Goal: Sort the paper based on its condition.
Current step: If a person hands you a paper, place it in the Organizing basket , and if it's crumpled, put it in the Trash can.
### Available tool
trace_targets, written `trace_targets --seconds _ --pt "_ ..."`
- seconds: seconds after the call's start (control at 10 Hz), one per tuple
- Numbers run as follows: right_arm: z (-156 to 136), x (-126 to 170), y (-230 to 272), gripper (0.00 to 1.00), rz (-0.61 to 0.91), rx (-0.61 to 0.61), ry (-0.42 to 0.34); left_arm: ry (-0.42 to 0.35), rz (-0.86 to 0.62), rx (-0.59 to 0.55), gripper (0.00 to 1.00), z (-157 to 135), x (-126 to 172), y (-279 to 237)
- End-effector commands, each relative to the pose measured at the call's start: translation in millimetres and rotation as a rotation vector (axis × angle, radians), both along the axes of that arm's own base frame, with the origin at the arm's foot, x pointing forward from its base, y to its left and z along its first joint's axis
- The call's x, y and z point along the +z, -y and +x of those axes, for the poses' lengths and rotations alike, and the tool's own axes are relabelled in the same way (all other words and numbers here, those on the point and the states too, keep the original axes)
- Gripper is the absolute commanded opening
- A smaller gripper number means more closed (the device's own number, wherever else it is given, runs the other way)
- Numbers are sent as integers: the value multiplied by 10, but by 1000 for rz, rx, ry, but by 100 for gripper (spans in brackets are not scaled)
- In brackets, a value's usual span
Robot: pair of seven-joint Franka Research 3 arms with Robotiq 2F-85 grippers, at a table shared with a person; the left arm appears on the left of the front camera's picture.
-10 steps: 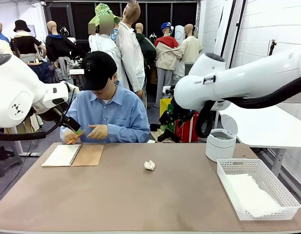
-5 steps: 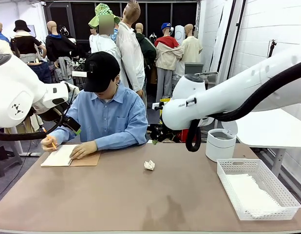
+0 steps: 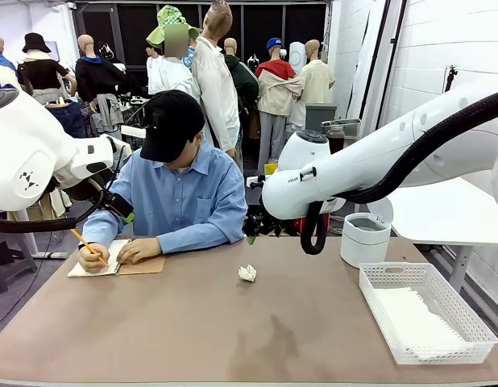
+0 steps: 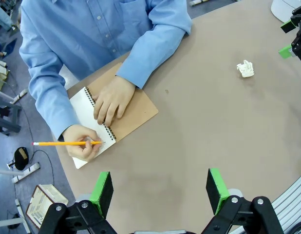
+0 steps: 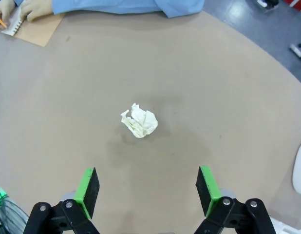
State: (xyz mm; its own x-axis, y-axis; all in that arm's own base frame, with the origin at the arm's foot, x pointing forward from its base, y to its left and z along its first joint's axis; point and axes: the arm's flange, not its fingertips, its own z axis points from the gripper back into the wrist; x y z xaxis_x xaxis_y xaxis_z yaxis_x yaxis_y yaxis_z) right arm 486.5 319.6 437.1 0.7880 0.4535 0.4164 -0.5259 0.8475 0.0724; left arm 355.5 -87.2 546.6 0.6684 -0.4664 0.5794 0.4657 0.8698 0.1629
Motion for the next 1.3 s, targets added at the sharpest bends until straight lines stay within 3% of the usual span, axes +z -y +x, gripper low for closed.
trace_targets --seconds 0.0,0.2,0.6,1.2 --pt "-30 -17 20 100 -3 -1 -1 0 -3 2 100 3 5 -13" --pt "0 0 0 100 0 0 0 0 -3 2 100 3 5 -13" --pt "369 -362 -208 100 -37 17 -31 0 -3 2 100 3 5 -13" --pt "598 -895 -484 100 -98 78 -127 0 -3 2 100 3 5 -13"
